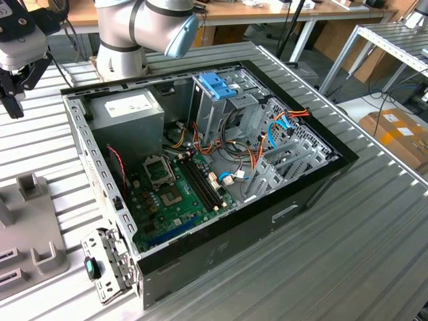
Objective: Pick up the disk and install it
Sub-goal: 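Reach for the disk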
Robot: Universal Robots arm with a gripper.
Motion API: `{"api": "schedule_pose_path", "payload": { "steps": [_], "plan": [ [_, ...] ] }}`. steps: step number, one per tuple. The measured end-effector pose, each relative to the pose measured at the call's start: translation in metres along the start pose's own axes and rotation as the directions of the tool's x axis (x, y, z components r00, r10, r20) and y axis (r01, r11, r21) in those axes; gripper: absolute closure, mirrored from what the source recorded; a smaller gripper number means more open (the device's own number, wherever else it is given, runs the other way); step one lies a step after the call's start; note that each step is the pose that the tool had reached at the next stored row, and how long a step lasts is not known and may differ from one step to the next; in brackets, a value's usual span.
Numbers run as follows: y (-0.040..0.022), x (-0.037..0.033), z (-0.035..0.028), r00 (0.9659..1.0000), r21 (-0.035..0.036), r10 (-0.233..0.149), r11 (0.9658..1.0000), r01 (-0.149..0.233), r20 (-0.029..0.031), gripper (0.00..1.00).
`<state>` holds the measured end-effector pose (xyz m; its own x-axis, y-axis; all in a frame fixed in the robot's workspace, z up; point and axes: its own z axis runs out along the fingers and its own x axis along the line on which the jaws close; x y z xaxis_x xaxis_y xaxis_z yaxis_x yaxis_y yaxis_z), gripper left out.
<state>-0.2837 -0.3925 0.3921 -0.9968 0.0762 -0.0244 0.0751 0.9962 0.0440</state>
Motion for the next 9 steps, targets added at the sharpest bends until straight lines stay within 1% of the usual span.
{"api": "schedule_pose_path", "payload": {
  "steps": [4, 9],
  "plan": [
    [0.0008, 0.0003, 0.0000, 1.0000, 0.0000, 0.000, 1.0000, 0.000, 0.0000, 0.89],
    [0.0045, 0.0021, 0.0003, 1.0000, -0.0001, 0.000, 1.0000, 0.000, 0.0001, 0.89]
  ]
}}
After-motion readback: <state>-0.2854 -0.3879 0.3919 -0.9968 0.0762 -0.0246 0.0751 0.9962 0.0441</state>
